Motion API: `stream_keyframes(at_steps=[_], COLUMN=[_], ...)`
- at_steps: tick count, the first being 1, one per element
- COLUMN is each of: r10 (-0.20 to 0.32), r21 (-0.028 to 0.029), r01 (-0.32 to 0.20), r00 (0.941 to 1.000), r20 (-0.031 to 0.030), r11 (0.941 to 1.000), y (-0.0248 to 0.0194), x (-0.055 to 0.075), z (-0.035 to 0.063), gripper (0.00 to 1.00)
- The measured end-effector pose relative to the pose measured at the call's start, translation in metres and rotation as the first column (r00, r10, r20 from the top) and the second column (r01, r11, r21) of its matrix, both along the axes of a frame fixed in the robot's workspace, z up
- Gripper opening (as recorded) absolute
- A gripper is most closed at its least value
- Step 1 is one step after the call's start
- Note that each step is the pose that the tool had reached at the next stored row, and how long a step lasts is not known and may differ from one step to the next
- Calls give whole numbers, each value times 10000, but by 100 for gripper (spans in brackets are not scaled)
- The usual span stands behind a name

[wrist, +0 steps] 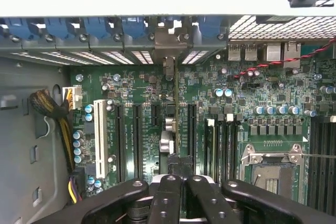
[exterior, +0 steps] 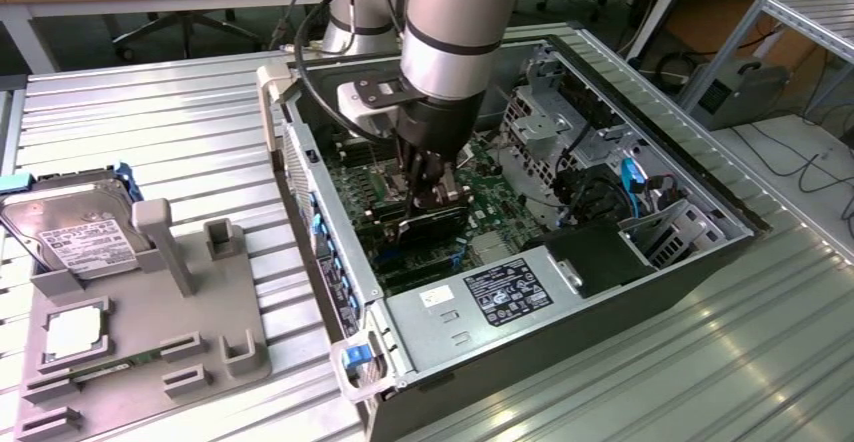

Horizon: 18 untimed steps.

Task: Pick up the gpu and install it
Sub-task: 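Press down on the gpu until it lock into place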

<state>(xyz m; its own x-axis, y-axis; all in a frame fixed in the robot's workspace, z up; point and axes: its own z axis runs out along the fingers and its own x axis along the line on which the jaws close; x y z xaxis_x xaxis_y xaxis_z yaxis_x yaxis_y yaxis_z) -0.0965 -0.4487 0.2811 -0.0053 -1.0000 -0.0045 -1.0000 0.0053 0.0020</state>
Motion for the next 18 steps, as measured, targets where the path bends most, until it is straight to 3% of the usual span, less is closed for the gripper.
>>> stream_keyframes(at_steps=[7,12,18], r10=[-1,0,0], r21=[-69,-73,-91], r01=[1,0,0], r00=[10000,10000,10000], r20=[0,0,0], r11=[10000,10000,10000], y=[1,0,6], x=[0,1,2], z=[190,210,409], gripper=[11,11,11])
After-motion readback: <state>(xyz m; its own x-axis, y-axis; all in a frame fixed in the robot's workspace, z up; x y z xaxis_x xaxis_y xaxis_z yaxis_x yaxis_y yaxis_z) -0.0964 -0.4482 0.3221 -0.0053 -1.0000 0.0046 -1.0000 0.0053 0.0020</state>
